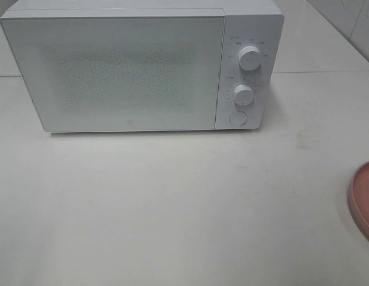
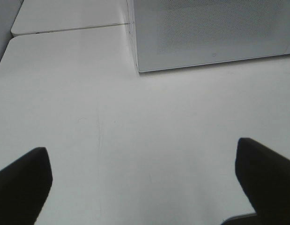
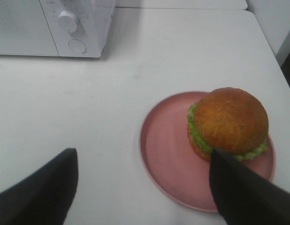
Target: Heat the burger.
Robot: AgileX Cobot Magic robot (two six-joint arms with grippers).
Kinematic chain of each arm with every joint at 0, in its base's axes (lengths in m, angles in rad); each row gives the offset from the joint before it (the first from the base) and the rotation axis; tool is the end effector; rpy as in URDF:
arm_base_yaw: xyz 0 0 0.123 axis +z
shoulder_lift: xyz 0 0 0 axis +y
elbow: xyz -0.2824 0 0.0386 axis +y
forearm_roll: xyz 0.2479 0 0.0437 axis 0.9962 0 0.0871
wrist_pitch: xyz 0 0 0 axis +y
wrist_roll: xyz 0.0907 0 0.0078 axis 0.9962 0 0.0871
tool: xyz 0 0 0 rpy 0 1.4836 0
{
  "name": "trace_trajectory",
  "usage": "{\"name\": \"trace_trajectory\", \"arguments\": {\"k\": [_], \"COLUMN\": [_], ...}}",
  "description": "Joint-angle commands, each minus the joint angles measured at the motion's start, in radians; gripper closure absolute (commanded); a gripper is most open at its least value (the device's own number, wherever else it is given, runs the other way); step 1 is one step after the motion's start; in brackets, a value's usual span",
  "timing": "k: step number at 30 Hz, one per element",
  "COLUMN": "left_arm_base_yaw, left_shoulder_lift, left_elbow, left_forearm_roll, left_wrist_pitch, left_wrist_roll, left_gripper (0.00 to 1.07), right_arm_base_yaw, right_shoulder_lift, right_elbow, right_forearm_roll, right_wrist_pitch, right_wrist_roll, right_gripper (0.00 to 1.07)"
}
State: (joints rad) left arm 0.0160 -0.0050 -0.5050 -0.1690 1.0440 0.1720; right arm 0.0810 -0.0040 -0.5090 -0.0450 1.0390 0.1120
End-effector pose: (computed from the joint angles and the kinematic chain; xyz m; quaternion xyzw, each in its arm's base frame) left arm -0.0059 -0.0133 0.2808 0.0687 0.8404 -0.0341 0.5365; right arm -0.0054 -0.0040 0.2815 0.0138 0.8437 0.0293 0.5358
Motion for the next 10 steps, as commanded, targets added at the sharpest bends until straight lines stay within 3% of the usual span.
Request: {"name": "trace_trajectory", "arguments": {"k": [1, 10], "left_arm_base_yaw": [0.001, 0.001], "left_shoulder_lift": [-0.026, -0.025], "left_elbow": [0.0, 0.0], "left_forearm_roll": [-0.008, -0.005], "left_wrist_pitch": [-0.003, -0.003], "left_wrist_roll": [0.0, 0.003], "left_gripper": [0.06, 0.06], "right_arm_base_yaw": [-0.006, -0.006], "right_shoulder_lift": [-0.017, -0.017], "right_elbow": [0.002, 0.002], "right_forearm_roll": [0.003, 0.003], "right_wrist_pitch": [-0.001, -0.001], "right_wrist_roll": [-0.004, -0.004], "right_gripper": [0.32, 0.32]}}
